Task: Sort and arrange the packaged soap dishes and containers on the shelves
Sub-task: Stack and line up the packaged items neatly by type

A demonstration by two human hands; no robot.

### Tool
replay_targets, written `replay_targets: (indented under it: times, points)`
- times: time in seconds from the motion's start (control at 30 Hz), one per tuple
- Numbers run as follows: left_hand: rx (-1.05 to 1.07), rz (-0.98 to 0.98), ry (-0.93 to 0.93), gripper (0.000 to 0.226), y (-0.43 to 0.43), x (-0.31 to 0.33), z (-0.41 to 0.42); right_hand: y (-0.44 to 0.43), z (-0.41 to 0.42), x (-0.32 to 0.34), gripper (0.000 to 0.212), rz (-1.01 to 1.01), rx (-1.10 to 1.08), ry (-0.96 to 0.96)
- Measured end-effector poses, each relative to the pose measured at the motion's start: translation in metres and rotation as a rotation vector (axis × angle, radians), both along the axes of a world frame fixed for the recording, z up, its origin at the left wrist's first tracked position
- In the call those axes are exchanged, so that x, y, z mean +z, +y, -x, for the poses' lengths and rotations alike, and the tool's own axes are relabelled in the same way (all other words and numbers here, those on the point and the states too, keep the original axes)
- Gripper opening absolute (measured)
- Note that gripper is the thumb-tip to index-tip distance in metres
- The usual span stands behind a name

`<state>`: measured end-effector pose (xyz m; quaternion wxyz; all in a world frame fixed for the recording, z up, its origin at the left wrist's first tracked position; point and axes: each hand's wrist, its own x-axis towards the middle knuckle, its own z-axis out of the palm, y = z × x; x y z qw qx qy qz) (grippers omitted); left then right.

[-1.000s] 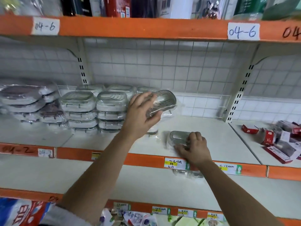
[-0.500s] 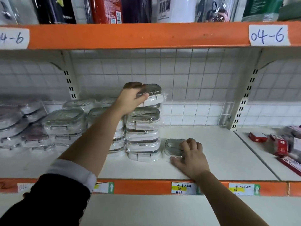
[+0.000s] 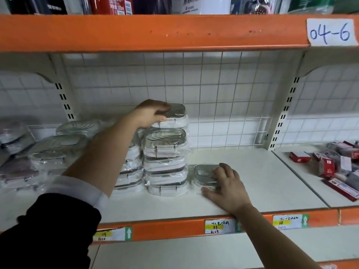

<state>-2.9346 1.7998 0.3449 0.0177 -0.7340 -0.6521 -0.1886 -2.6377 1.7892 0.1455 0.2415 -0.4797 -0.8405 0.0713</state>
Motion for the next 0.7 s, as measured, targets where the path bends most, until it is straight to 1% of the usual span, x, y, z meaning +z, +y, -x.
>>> replay_targets:
  times: [0.1,0.2,0.33,0.4,0.47,0.57,0.63,0.7]
  points:
    - [0.042,-0.146,0.024,0.048,-0.003,-0.009,-0.004,0.000,0.000,0.000,0.063,-0.009,-0.004,0.011]
    - [0.100,-0.194,0.035,0.044,-0.006,-0.013,-0.007,0.000,0.000,0.000,0.061,-0.022,-0.007,-0.009]
    - [0.169,-0.241,0.112,0.036,-0.020,-0.017,-0.017,0.000,-0.001,-0.001,0.059,-0.022,-0.043,-0.015]
    - [0.179,-0.342,0.045,0.035,-0.037,-0.024,-0.024,-0.001,-0.002,0.000,0.057,-0.041,-0.066,0.007]
    - [0.174,-0.479,-0.042,0.034,-0.060,-0.036,-0.031,-0.002,-0.003,0.002,0.055,-0.057,-0.087,0.067]
    - [0.168,-0.645,-0.066,0.029,-0.101,-0.064,-0.041,-0.004,-0.005,0.005,0.051,-0.091,-0.097,0.227]
    - [0.155,-0.703,-0.070,0.027,-0.125,-0.092,-0.047,-0.007,-0.006,0.010,0.051,-0.099,-0.121,0.354]
    - [0.157,-0.700,-0.076,0.026,-0.145,-0.123,-0.051,-0.011,-0.004,0.020,0.054,-0.122,-0.142,0.472]
